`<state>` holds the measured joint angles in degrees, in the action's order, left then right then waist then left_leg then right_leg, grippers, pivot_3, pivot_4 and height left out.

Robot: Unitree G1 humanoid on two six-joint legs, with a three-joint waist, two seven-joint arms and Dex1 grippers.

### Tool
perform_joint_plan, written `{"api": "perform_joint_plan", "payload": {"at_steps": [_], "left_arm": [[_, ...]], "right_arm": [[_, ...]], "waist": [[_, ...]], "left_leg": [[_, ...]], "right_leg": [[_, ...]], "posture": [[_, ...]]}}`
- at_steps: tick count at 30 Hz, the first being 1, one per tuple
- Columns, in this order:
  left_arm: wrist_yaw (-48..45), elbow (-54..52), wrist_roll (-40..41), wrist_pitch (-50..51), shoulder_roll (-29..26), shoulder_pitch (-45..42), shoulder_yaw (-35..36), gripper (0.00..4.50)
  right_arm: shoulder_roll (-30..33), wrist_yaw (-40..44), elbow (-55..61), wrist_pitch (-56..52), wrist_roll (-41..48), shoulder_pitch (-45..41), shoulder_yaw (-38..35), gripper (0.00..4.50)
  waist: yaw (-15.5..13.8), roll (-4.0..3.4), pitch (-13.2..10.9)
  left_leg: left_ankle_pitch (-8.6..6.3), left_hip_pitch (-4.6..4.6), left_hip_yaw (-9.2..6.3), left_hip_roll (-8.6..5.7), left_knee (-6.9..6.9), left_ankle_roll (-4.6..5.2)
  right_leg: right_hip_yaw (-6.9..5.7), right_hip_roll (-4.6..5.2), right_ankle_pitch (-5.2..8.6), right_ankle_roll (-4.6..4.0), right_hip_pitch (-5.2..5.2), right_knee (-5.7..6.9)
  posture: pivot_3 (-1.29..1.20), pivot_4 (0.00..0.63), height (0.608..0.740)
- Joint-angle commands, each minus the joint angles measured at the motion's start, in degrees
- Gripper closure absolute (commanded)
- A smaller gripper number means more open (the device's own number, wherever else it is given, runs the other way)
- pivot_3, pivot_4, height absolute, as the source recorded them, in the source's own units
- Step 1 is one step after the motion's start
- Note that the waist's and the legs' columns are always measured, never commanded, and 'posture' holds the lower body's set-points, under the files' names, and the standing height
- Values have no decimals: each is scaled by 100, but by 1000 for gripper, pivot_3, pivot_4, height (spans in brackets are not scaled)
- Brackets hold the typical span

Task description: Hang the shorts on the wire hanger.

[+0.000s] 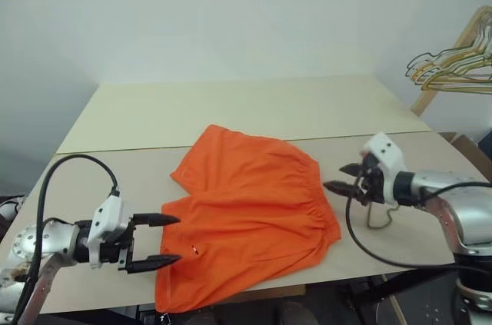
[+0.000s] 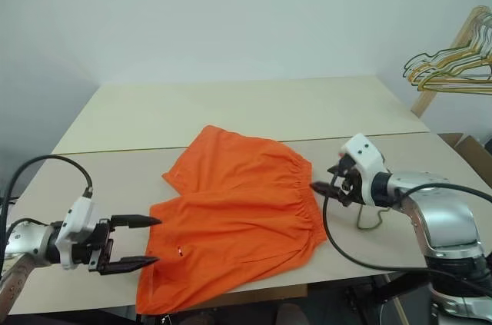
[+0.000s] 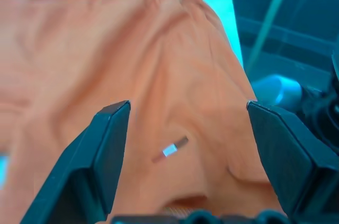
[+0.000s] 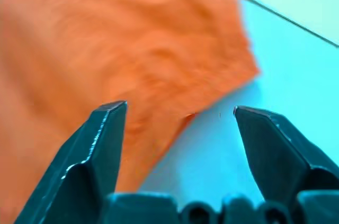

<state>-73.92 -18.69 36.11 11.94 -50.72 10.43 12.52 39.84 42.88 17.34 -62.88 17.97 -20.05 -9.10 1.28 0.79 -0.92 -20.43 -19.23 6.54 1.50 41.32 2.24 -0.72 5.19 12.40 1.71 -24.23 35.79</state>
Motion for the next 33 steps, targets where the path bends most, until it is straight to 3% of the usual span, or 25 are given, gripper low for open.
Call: {"api": "perform_joint_plan", "payload": {"at_steps": [1,6,10,19,29,33], "left_arm": [[400,-452,182,242,130,-329,26,705],[732,-843,148,480,286,-492,-148,705],[940,-1082,237,559,478,-469,-223,705],[1105,-1533,251,566,657,-131,-311,705],[1276,-1764,116,521,697,123,-469,705],[1291,-1774,90,482,709,177,-499,705]], "right_arm": [[-635,-1251,94,-837,-250,-372,-416,754],[-1362,-2586,-401,-1005,-803,-680,-559,754],[-1469,-3114,-1077,-751,-983,-932,-788,754],[-1246,-2774,-1775,-800,-650,-1091,-734,754],[-1164,-2802,-2443,-1329,-660,-1267,-409,754],[-1220,-2993,-2389,-1001,-742,-1263,-435,754]], "waist": [[9,-1,1],[77,-9,2],[166,-10,2],[328,-27,2],[266,-29,3],[259,-30,3]], "left_leg": [[1,-1,0,-9,-3,-2],[8,-8,7,-39,-24,-11],[9,-7,19,-44,-33,-11],[17,-3,2,-40,-44,-22],[20,2,-5,-43,-44,-14],[20,-1,-6,-43,-44,-14]], "right_leg": [[0,-2,0,0,1,-2],[-1,5,1,2,-5,-3],[-1,5,2,4,-1,-4],[20,-2,4,6,7,-12],[26,0,4,7,2,-9],[25,1,4,7,5,-9]], "posture": [[-39,0,740],[-57,0,740],[-53,0,740],[-36,0,740],[-13,0,740],[-11,0,740]]}}
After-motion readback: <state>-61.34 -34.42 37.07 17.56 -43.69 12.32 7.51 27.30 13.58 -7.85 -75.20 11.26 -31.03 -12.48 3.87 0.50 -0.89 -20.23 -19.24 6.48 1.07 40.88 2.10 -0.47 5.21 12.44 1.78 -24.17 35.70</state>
